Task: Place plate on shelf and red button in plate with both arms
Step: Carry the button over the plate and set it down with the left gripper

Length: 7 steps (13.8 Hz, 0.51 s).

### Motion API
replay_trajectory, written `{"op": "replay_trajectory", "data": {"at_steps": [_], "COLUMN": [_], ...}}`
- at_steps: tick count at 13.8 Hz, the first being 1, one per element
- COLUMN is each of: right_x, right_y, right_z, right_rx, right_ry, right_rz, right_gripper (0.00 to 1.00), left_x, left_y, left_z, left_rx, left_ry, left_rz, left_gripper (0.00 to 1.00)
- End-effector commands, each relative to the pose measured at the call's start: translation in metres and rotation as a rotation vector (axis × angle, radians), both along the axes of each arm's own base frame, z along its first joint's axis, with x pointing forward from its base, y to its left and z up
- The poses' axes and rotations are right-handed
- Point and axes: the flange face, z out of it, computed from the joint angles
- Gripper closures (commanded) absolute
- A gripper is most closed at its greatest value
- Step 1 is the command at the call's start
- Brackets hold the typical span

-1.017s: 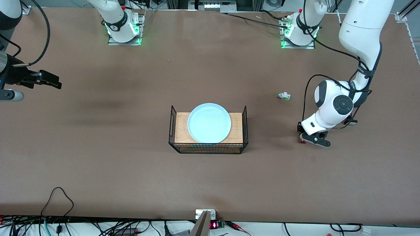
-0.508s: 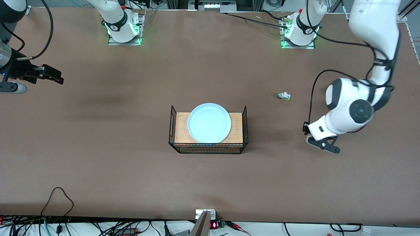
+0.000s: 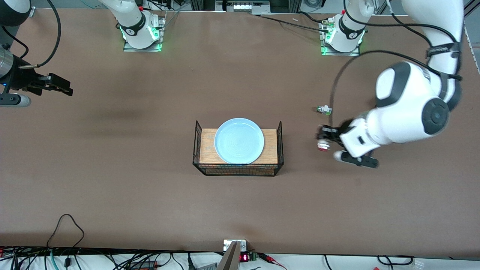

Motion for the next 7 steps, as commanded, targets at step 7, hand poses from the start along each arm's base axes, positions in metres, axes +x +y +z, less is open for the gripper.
{"op": "replay_trajectory", "data": {"at_steps": [7], "right_x": [-0.006], "right_y": [-0.001], "right_z": [0.002], "right_rx": [-0.008], "right_ry": [0.003], "right_rz": [0.004], "right_gripper": [0.00], "left_x": [-0.026], "left_y": [-0.197], "left_z": [-0.046], "left_rx": [-0.098], "left_ry": [-0.108], "left_rz": [0.308], "left_gripper": [0.90]}}
